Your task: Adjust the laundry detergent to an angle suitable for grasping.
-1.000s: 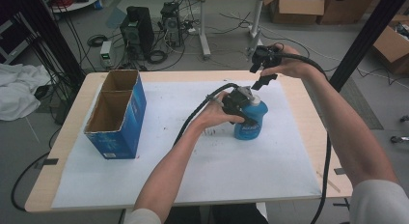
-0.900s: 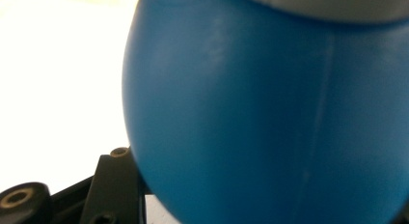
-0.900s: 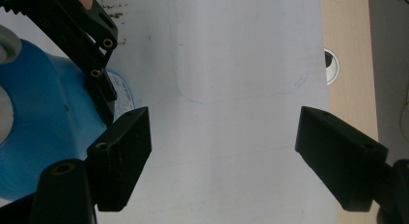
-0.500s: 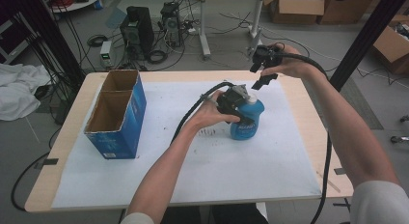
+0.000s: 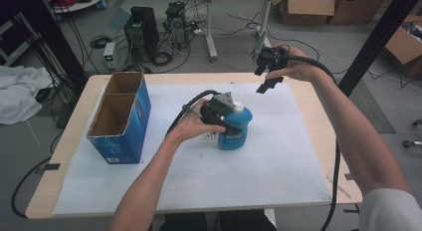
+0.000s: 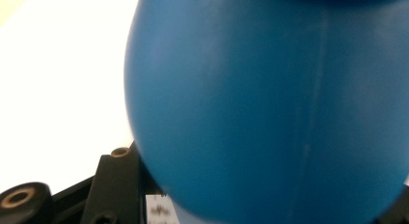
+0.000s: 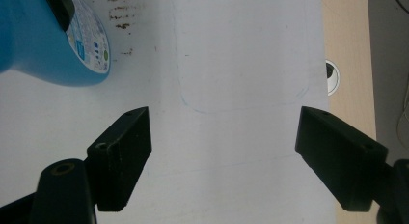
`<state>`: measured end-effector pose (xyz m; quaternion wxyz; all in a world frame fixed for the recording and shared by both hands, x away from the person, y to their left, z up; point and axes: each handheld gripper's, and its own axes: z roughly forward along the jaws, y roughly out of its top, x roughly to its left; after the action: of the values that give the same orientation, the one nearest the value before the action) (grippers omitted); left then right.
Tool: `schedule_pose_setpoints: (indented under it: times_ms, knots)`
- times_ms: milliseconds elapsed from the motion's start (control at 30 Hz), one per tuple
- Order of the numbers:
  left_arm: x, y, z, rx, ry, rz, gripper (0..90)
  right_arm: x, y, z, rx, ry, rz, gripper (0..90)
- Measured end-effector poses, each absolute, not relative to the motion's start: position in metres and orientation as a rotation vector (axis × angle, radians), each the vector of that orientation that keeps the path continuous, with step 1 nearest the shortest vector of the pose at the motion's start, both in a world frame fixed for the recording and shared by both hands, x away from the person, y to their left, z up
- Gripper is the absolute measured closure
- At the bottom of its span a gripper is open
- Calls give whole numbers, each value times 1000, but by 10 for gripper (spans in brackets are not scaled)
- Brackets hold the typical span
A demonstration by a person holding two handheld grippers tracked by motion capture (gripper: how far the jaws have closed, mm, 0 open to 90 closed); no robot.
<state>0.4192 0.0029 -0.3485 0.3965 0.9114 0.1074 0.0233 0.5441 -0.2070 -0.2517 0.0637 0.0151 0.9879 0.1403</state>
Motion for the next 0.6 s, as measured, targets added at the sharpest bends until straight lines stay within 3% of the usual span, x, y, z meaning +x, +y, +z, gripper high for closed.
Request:
schedule_pose_setpoints:
  times_ms: [600]
  knots:
    - [389, 43, -361, 2284, 313, 51, 448, 543, -199, -253, 42, 2986, 434, 202]
